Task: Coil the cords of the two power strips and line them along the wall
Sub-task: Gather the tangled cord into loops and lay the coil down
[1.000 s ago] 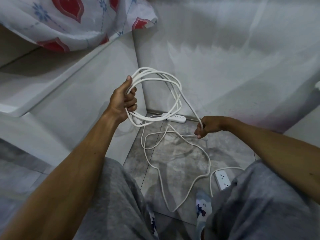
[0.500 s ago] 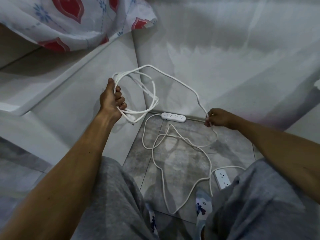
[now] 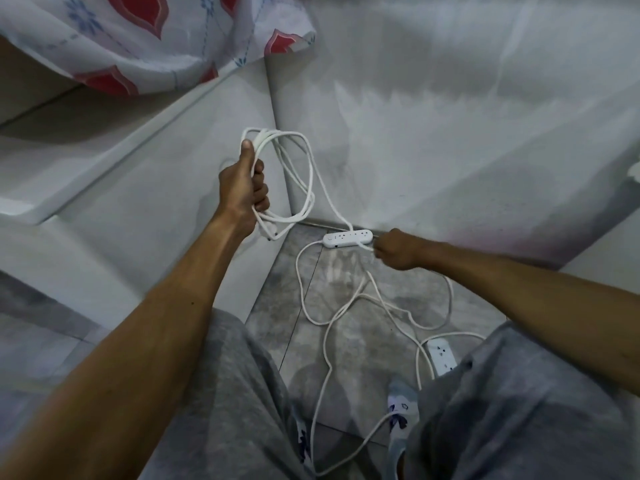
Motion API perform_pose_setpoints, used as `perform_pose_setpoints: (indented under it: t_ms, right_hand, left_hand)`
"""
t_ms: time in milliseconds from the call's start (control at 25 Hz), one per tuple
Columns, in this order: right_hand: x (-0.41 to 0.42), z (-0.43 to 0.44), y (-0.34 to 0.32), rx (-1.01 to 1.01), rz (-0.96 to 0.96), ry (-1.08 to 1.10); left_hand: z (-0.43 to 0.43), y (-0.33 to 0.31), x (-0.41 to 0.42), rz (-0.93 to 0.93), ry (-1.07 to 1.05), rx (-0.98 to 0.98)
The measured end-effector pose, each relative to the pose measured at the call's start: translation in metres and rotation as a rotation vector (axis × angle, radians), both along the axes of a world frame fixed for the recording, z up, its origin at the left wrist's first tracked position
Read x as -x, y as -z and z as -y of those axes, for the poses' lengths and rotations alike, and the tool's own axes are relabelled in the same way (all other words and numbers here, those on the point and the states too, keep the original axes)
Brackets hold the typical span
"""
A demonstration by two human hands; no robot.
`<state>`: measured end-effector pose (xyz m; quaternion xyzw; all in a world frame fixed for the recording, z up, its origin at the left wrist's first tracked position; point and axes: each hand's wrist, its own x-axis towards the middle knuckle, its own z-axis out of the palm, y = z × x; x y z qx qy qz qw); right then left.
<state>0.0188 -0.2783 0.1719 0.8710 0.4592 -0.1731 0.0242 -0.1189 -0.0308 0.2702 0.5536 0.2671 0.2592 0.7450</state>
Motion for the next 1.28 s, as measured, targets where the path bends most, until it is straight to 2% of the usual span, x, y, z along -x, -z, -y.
perform_pose_setpoints:
  t_ms: [160, 320, 400, 520, 640, 800, 920, 1000, 1120, 1200, 1280]
  right_hand:
    - [0.043, -0.029, -0.012, -0.015, 0.063, -0.302]
    - [0.070, -0.049, -0.033, -0.227, 0.119, -0.461]
    - [0.072, -0.054, -0.046, -0.359, 0.079, -0.485]
    - [0.065, -0.054, -0.062, -0.543, -0.043, -0.393]
    - [0.056, -0.050, -0.066, -0.750, -0.126, -0.289]
    - [0.027, -0.043, -0.059, -0.859, -0.132, 0.016]
    - [0.008, -0.038, -0.047, -0.765, -0.162, 0.199]
    - [-0.002, -0.036, -0.035, -0.664, -0.155, 0.211]
    - [-0.024, -0.020, -0.019, -0.369, -0.019, 0.238]
    - [-0.036, -0.004, -0.012, -0.105, 0.033, 0.356]
    - [-0.042, 0.012, -0.006, 0.074, -0.057, 0.542]
  left_hand:
    - [0.019, 0.006, -0.013, -0.022, 0.103, -0.201]
    - [0.032, 0.024, -0.020, -0.120, 0.298, -0.417]
    - [0.035, 0.033, -0.021, -0.177, 0.379, -0.501]
    - [0.039, 0.043, -0.018, -0.202, 0.506, -0.526]
    - [0.040, 0.042, -0.017, -0.261, 0.655, -0.454]
    - [0.037, 0.043, -0.018, -0.359, 0.712, -0.424]
    - [0.037, 0.042, -0.018, -0.409, 0.771, -0.377]
    - [0.035, 0.041, -0.016, -0.425, 0.803, -0.409]
    - [0.030, 0.043, -0.013, -0.396, 0.810, -0.413]
    - [0.027, 0.044, -0.012, -0.369, 0.770, -0.406]
    - [0.026, 0.044, -0.014, -0.341, 0.725, -0.383]
